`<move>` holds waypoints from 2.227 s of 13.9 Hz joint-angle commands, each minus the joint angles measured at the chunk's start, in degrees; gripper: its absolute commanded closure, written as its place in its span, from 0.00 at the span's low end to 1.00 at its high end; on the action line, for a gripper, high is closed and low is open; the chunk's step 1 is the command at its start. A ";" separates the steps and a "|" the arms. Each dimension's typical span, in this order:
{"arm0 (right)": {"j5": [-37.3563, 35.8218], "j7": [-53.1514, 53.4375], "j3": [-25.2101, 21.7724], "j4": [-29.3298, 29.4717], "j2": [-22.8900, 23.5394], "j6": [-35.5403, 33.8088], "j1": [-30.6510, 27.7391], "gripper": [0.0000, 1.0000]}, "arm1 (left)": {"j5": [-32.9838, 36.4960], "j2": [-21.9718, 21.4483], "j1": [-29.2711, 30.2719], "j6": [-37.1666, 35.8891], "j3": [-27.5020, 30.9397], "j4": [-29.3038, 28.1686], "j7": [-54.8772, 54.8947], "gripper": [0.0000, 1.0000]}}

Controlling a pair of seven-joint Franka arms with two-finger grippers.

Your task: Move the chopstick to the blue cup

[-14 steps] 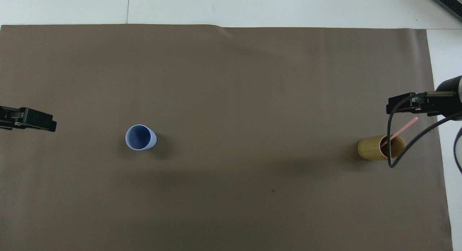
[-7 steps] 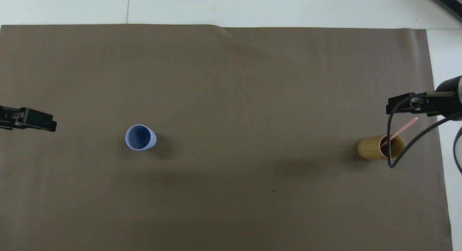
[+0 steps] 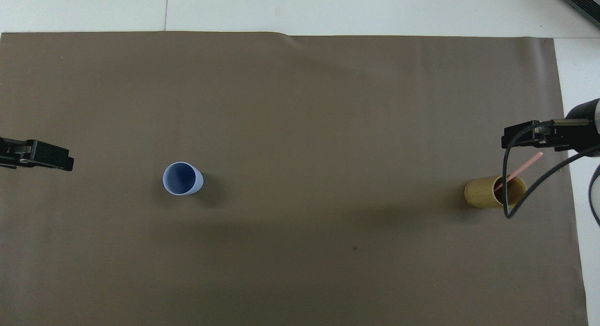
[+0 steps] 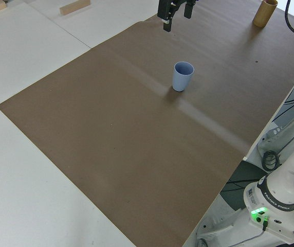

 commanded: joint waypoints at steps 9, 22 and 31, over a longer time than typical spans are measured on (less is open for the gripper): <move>1.65 -1.51 -0.07 -1.49 -1.21 0.54 -0.23 0.00 | -0.17 -1.70 -0.04 8.21 -0.58 -9.61 0.18 0.00; 1.56 -1.69 -0.07 -1.58 -1.30 0.37 -0.40 0.00 | -0.34 1.27 -8.30 31.50 -1.11 -31.50 -14.75 0.00; 1.39 -2.56 -0.77 -1.84 -1.12 2.73 -1.98 0.00 | -0.87 5.77 -8.57 37.32 -1.11 -32.22 -17.83 0.00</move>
